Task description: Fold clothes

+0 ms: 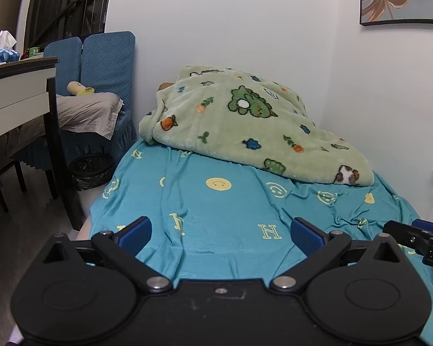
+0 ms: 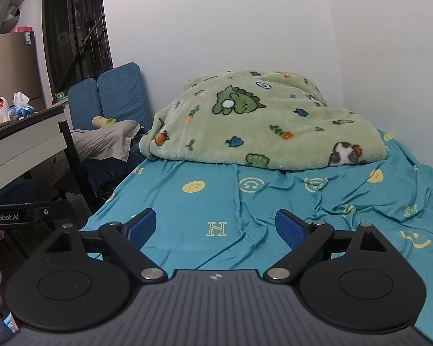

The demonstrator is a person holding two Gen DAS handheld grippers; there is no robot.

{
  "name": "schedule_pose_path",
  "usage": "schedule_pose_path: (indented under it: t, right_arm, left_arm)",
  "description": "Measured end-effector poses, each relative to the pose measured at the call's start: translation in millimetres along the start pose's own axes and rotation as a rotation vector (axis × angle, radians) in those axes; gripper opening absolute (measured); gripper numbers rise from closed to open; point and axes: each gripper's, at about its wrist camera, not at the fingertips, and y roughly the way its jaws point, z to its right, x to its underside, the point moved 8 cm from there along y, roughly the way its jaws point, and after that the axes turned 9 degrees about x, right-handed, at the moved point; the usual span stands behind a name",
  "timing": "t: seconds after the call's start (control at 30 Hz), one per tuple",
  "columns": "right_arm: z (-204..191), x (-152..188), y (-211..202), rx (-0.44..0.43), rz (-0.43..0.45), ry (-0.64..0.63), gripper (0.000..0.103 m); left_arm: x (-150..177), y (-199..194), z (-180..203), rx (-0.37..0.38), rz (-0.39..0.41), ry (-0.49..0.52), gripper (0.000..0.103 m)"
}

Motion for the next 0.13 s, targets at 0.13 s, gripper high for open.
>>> schedule_pose_path:
  t: [0.13]
  right_arm:
    - [0.2, 0.2, 0.9, 0.004, -0.001, -0.003, 0.092]
  left_arm:
    - [0.4, 0.4, -1.2, -0.013, 0.000, -0.001, 0.103]
